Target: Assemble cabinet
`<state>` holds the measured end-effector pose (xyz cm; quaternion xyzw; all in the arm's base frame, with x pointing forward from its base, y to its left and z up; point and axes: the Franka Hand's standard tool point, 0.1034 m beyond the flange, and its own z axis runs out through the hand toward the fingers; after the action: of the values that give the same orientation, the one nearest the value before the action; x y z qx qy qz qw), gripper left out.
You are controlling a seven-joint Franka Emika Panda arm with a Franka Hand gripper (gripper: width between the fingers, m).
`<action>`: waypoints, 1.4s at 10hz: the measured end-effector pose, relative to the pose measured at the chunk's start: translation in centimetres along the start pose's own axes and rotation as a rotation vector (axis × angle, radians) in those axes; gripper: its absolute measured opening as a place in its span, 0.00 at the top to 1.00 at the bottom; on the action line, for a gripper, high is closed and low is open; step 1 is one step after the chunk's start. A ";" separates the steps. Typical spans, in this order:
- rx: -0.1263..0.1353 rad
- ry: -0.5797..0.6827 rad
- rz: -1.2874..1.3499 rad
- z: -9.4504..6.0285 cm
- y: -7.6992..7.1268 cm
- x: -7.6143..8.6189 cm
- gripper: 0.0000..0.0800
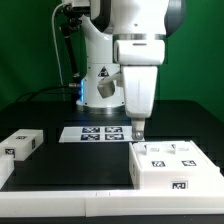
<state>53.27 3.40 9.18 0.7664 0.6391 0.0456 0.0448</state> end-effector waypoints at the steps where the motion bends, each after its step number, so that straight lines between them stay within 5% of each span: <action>1: -0.016 0.005 0.030 -0.4 -0.7 -0.1 0.00; 5: -0.071 0.058 0.114 -0.8 -2.5 1.5 0.00; 9: -0.066 0.054 0.128 -0.7 -2.4 1.3 0.00; 14: -0.063 0.105 0.549 -0.5 -3.4 2.2 0.00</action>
Offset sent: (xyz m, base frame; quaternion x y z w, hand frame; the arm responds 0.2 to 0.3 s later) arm -0.0166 0.0164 0.0075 -0.0612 0.0111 0.0751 0.9952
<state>50.31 6.18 9.24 0.9058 0.4071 0.1156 0.0214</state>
